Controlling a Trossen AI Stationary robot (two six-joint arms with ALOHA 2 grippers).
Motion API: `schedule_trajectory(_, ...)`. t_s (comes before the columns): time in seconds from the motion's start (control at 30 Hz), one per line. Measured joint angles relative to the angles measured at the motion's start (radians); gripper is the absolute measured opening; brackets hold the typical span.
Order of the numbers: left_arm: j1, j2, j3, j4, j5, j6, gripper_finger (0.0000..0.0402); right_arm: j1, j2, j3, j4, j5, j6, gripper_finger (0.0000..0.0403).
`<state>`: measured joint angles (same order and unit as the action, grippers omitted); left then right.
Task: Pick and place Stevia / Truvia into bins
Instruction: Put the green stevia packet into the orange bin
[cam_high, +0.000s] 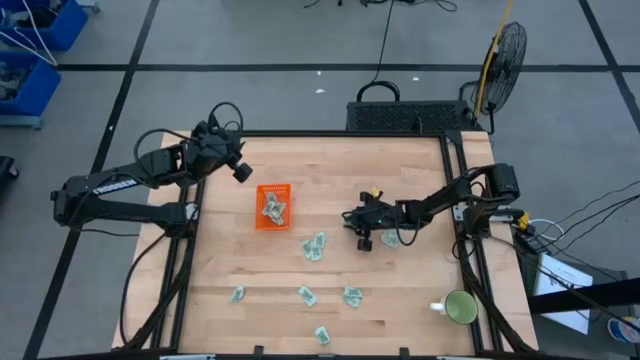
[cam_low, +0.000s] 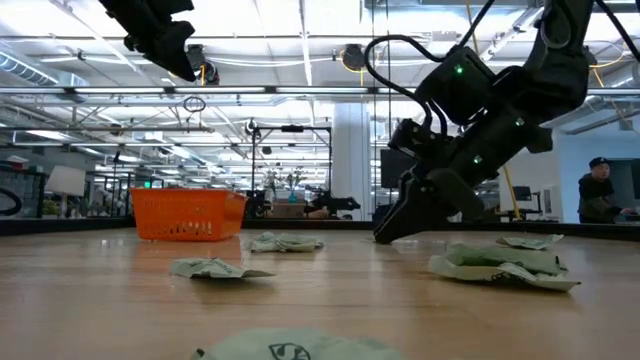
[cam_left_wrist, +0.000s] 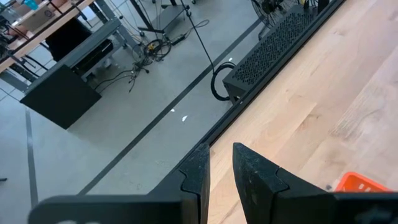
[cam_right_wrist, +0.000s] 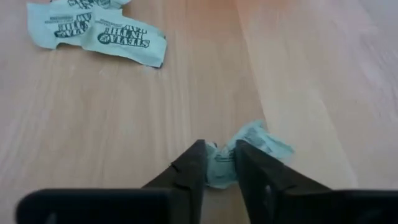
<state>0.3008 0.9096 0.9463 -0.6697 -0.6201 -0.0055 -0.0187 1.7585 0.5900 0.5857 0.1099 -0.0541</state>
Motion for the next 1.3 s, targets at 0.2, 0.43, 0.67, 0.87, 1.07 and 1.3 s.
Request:
schedule_trajectory(0.2, 0.000, 0.000, 0.000, 0.001, 0.001, 0.001, 0.0076, -0.001, -0.002, 0.050, 0.282, -0.093, -0.080, 0.0027)
schedule_trajectory(0.43, 0.000, 0.000, 0.000, 0.004, 0.001, 0.003, 0.0076, -0.021, -0.001, 0.238, 0.292, -0.121, -0.199, 0.0005)
schedule_trajectory(0.67, 0.000, 0.000, 0.000, 0.070, 0.002, 0.041, 0.0076, -0.049, 0.000, 0.441, 0.125, -0.244, -0.202, 0.0016)
schedule_trajectory(0.87, 0.000, 0.000, 0.000, 0.109, 0.001, 0.053, 0.0076, -0.047, 0.086, 0.525, 0.112, -0.244, -0.223, 0.0019)
schedule_trajectory(1.07, -0.001, 0.000, 0.000, 0.136, 0.012, 0.054, 0.0076, -0.052, 0.234, 0.622, 0.120, -0.244, -0.213, 0.0019)
schedule_trajectory(1.3, -0.003, 0.000, 0.000, 0.148, 0.048, 0.053, 0.0076, -0.061, 0.397, 0.731, 0.120, -0.243, -0.142, 0.0020)
